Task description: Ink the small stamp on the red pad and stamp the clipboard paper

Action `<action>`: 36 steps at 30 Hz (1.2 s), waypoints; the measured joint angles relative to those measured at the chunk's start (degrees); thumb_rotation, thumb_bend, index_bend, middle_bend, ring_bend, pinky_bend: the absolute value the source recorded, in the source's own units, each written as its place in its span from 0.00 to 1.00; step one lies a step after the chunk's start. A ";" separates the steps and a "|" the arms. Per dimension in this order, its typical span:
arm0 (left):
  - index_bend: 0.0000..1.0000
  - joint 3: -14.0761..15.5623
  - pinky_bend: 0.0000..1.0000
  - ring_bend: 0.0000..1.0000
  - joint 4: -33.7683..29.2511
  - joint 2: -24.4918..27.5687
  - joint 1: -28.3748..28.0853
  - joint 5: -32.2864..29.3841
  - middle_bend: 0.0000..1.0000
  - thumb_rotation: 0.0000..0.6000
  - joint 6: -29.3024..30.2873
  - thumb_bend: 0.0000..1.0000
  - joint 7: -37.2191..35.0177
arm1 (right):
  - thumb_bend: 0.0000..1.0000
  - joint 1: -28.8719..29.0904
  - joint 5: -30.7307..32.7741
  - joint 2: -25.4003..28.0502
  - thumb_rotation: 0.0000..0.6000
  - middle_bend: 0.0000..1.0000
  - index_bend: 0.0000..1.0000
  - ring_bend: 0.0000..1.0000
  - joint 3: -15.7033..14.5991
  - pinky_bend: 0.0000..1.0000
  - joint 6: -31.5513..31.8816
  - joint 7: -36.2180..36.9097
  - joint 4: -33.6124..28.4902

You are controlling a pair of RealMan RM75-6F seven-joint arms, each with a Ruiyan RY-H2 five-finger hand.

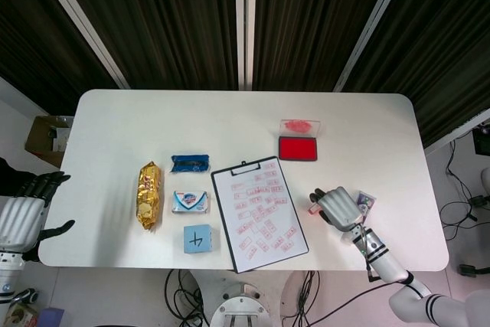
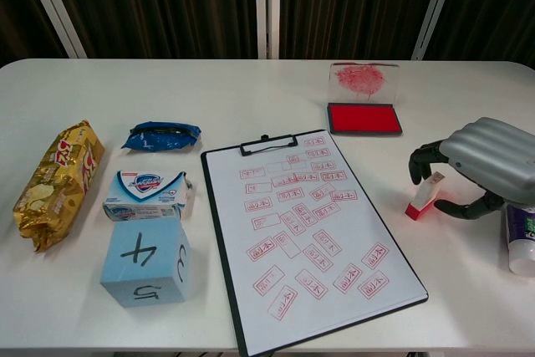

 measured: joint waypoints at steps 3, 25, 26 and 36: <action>0.20 0.00 0.25 0.16 0.06 0.07 0.05 -0.03 0.17 1.00 0.06 0.00 -0.07 | 0.25 0.11 0.08 -0.22 1.00 0.44 0.47 0.77 -0.14 0.97 0.02 -0.01 0.22; 0.20 0.01 0.25 0.16 0.49 0.08 0.29 -0.20 0.17 1.00 0.23 0.00 -0.51 | 0.38 0.66 0.19 -2.50 1.00 0.58 0.65 0.79 -0.22 0.97 2.19 1.02 3.14; 0.20 0.02 0.25 0.16 0.50 0.10 0.31 -0.22 0.17 1.00 0.24 0.00 -0.51 | 0.38 0.65 0.20 -2.50 1.00 0.58 0.66 0.80 -0.13 0.97 2.51 1.15 3.14; 0.20 0.02 0.25 0.16 1.03 -0.17 0.32 -0.31 0.17 1.00 0.12 0.00 -1.08 | 0.41 2.14 2.43 -0.23 1.00 0.70 0.80 0.85 4.79 0.98 5.17 2.67 0.51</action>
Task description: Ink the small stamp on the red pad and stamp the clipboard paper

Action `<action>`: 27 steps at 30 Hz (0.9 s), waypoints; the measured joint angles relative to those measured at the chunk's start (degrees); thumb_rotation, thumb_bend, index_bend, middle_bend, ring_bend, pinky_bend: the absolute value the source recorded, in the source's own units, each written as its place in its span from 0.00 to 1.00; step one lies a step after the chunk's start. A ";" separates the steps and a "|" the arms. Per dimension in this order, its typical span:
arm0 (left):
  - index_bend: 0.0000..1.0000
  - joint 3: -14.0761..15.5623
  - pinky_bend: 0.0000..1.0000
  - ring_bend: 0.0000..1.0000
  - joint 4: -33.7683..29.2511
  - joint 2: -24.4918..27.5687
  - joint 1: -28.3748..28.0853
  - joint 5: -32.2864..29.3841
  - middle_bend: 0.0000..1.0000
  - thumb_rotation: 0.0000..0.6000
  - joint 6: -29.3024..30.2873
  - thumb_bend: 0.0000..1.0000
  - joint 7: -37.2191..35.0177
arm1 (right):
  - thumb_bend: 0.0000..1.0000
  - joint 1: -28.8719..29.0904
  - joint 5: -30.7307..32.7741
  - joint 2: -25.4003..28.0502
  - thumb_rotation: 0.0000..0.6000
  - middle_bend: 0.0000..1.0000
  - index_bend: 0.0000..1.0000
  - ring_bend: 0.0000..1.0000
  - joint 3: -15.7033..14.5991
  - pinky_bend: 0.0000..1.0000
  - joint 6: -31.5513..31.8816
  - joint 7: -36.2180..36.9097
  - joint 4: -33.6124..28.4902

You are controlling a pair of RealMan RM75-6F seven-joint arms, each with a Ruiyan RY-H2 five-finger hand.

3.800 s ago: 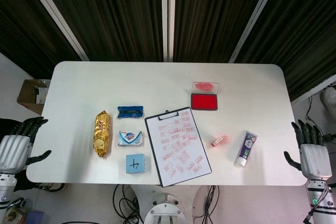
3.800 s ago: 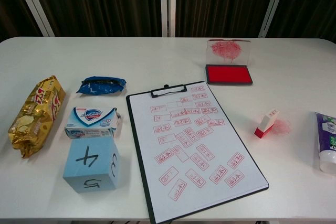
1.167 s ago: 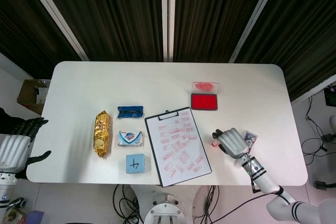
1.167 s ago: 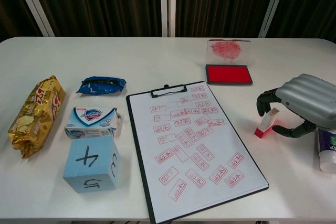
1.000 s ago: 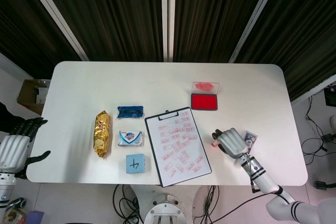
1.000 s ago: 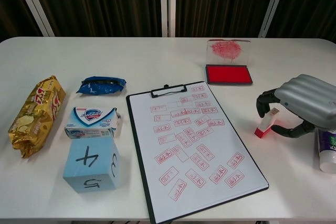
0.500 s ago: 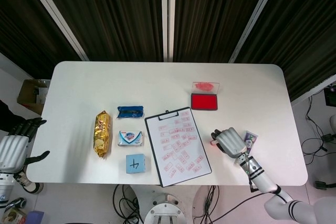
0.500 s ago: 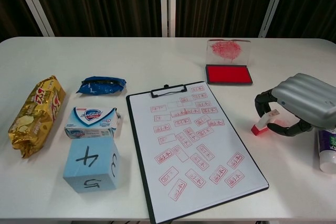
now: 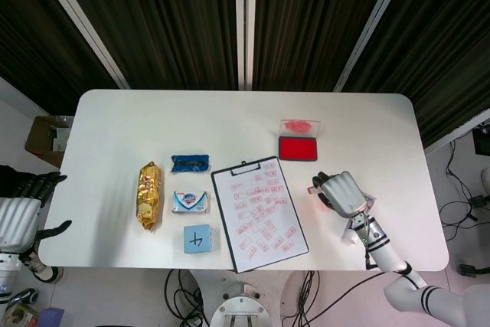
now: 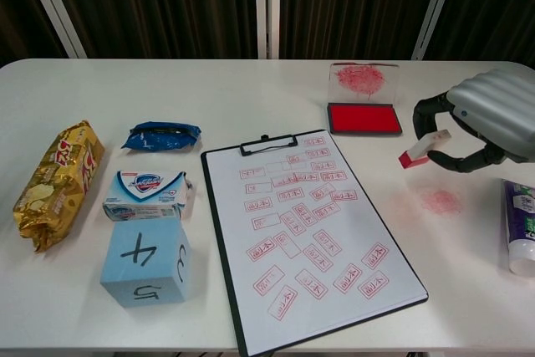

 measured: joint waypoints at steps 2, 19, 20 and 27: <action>0.20 0.03 0.25 0.16 0.16 -0.08 0.06 0.00 0.17 1.00 0.05 0.00 -0.13 | 0.41 1.02 2.12 0.19 1.00 0.72 0.83 0.87 2.05 0.99 -1.55 0.04 -0.27; 0.20 -0.12 0.25 0.16 1.05 0.09 0.06 -0.55 0.17 1.00 -0.36 0.00 -1.10 | 0.44 11.81 22.69 -4.08 1.00 0.75 0.88 0.90 13.59 0.99 -19.80 -13.28 0.28; 0.20 -0.14 0.25 0.16 1.16 0.07 0.03 -0.60 0.17 1.00 -0.44 0.00 -1.19 | 0.44 12.61 23.73 -4.78 1.00 0.75 0.88 0.90 14.09 0.99 -20.35 -13.98 0.91; 0.20 -0.25 0.25 0.16 1.83 0.22 -0.08 -1.16 0.17 1.00 -0.98 0.00 -1.81 | 0.44 15.67 29.37 -7.50 1.00 0.76 0.90 0.91 16.15 0.99 -23.70 -17.41 5.47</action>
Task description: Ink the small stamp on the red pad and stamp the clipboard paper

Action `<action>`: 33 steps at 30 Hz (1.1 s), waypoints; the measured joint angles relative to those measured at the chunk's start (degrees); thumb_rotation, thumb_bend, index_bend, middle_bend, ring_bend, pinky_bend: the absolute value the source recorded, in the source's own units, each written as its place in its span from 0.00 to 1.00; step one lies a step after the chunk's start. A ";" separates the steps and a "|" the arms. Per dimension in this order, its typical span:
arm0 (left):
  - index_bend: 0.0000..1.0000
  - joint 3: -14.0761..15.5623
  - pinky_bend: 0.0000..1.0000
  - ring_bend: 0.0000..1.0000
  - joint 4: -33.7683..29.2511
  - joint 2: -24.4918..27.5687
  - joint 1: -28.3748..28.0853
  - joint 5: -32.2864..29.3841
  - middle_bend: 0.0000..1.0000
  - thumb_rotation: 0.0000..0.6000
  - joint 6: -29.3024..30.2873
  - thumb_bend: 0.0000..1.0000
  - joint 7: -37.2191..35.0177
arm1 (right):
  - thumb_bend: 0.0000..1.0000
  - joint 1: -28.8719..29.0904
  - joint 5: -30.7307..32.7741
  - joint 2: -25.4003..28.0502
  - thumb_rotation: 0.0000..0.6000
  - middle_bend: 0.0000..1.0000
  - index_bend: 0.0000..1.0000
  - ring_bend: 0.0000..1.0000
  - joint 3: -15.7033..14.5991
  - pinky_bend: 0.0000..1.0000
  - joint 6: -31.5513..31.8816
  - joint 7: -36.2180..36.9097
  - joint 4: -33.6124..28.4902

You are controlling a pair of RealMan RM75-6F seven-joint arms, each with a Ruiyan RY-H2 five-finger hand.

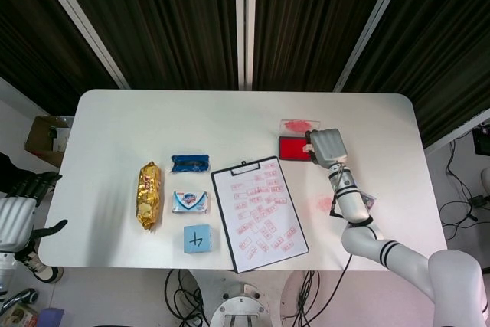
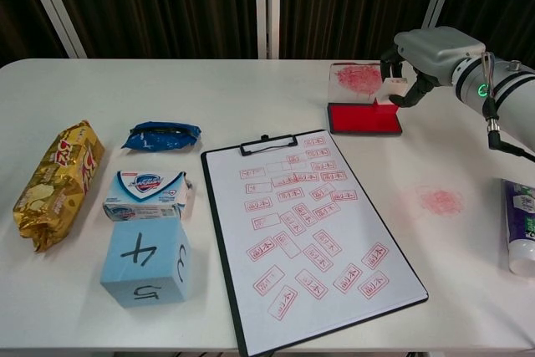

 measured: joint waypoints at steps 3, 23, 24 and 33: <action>0.20 -0.06 0.25 0.16 0.23 -0.07 -0.11 -0.19 0.17 1.00 -0.31 0.00 -0.21 | 0.44 1.20 3.13 -0.73 1.00 0.77 0.90 0.91 0.85 0.99 -1.95 -1.59 0.95; 0.20 -0.25 0.25 0.16 1.05 -0.35 -0.67 -0.86 0.17 1.00 -1.45 0.00 -0.66 | 0.45 8.32 16.86 -4.51 1.00 0.79 0.93 0.91 2.22 0.99 -8.63 -9.91 7.73; 0.20 -0.26 0.25 0.16 1.09 -0.41 -0.69 -0.85 0.17 1.00 -1.45 0.00 -0.71 | 0.46 8.50 17.25 -4.68 1.00 0.79 0.93 0.91 2.14 0.99 -8.68 -10.23 8.00; 0.20 -0.24 0.25 0.16 1.15 -0.31 -0.57 -0.94 0.17 1.00 -1.31 0.00 -0.71 | 0.46 10.08 20.34 -6.16 1.00 0.80 0.94 0.91 1.47 0.99 -9.89 -12.25 10.80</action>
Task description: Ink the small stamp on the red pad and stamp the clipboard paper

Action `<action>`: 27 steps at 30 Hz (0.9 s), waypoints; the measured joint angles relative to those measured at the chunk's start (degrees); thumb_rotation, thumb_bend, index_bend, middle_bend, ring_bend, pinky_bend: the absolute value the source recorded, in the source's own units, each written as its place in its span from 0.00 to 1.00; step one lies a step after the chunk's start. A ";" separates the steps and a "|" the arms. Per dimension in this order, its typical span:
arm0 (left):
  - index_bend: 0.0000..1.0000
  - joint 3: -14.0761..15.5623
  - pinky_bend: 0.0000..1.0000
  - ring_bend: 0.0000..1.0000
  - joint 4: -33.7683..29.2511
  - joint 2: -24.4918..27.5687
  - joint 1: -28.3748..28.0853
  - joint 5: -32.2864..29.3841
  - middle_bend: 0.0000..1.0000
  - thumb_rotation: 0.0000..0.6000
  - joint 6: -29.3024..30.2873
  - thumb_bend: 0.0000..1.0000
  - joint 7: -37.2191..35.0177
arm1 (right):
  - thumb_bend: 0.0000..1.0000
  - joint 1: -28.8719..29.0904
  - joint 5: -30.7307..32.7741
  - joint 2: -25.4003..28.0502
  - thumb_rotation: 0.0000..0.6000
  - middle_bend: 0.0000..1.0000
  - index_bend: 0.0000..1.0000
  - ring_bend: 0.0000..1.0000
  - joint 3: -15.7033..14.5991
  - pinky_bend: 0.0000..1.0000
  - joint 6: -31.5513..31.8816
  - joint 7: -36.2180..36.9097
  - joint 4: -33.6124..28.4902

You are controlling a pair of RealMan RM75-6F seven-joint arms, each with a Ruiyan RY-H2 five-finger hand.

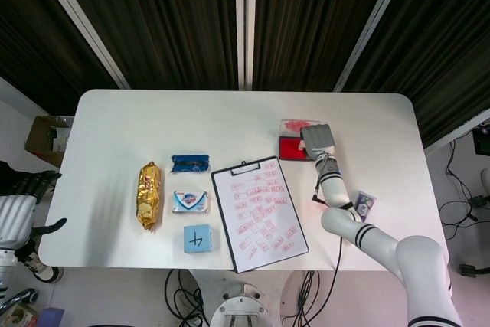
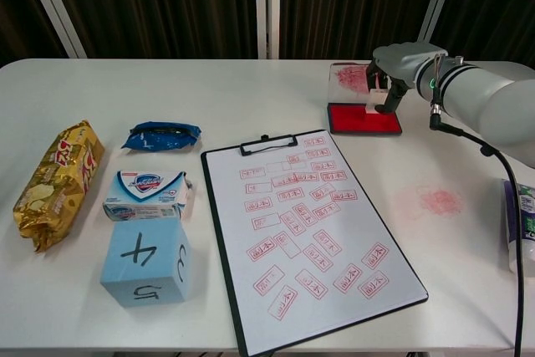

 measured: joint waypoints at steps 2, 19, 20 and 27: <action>0.20 0.03 0.25 0.16 0.01 0.02 0.04 -0.04 0.17 1.00 -0.01 0.00 0.01 | 0.46 0.28 0.27 -0.42 1.00 0.81 0.94 0.91 -0.41 0.99 -0.25 -0.47 0.76; 0.20 0.01 0.25 0.16 0.06 -0.10 0.09 -0.07 0.17 1.00 0.09 0.00 -0.05 | 0.46 0.14 -1.60 -2.32 1.00 0.82 0.98 0.91 -2.15 0.99 -0.14 2.51 3.85; 0.20 0.00 0.25 0.15 0.05 -0.10 0.09 -0.06 0.17 1.00 0.11 0.00 -0.04 | 0.46 0.09 -1.83 -2.42 1.00 0.82 0.98 0.91 -2.23 0.99 -0.12 2.77 4.07; 0.20 -0.05 0.25 0.16 -0.08 0.01 0.13 -0.06 0.17 1.00 0.23 0.00 0.03 | 0.47 -0.07 -3.32 -3.01 1.00 0.83 0.98 0.91 -2.54 0.99 0.12 4.23 5.39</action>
